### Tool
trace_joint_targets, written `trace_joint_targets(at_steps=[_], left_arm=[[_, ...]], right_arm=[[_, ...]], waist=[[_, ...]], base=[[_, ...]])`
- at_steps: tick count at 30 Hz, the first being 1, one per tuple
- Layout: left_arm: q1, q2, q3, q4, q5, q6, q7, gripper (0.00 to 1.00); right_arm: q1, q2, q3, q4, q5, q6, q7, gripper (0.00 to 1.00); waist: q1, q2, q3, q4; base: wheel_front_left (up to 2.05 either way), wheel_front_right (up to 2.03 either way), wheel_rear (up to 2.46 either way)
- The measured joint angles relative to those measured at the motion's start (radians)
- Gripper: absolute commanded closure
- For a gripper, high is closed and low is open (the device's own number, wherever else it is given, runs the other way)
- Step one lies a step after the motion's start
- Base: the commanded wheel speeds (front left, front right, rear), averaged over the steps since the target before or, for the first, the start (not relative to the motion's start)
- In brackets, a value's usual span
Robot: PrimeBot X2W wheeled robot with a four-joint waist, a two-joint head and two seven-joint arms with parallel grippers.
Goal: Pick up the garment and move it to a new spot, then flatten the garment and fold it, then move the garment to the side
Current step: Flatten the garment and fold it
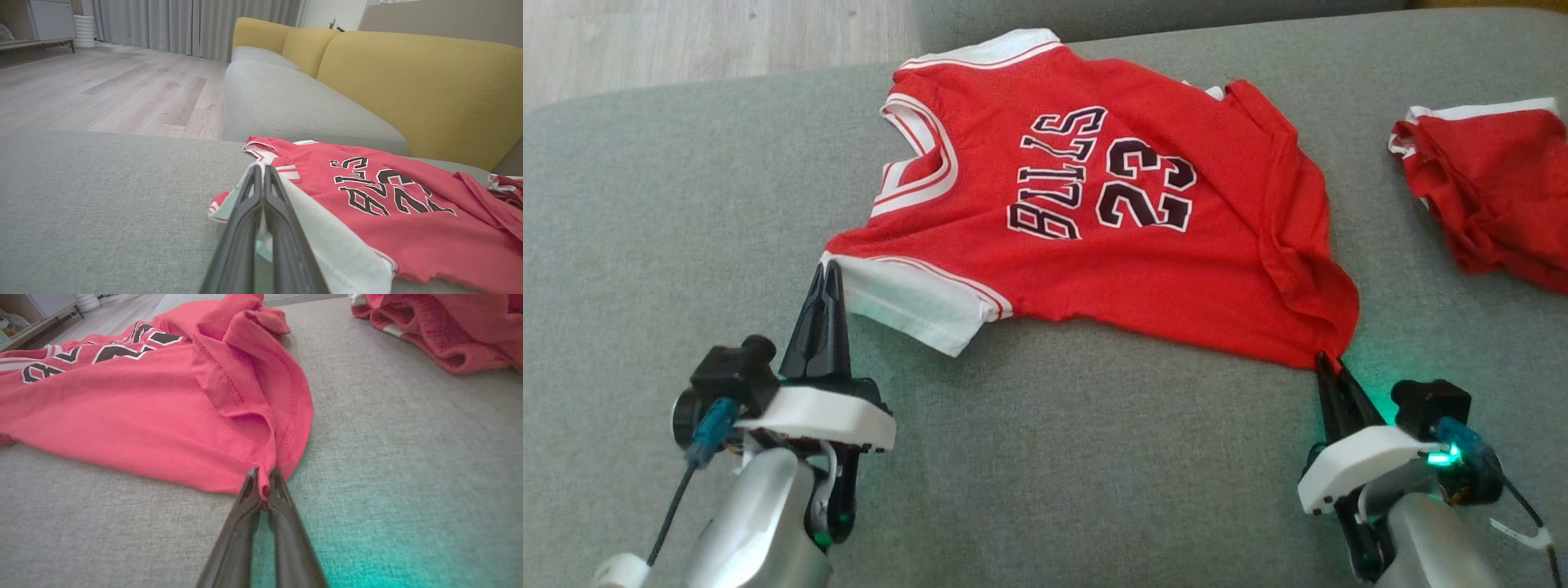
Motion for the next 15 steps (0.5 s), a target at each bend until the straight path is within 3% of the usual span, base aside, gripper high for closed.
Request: trace_joint_targets(at_steps=[8, 15], left_arm=[[0.000, 0.002, 0.000, -0.005, -0.012, 0.000, 0.000, 1.00], [-0.004, 0.005, 0.016, -0.062, -0.057, -0.010, 0.016, 1.00]], right_arm=[[0.001, 0.000, 0.007, -0.009, 0.009, 0.000, -0.013, 1.00], [0.000, 0.000, 0.033, -0.168, -0.016, 0.000, -0.024, 1.00]], waist=[[0.0000, 0.0000, -0.042, -0.004], [-0.0001, 0.0000, -0.091, -0.006]], base=[[0.00, 0.00, 0.00], [0.00, 0.00, 0.00]])
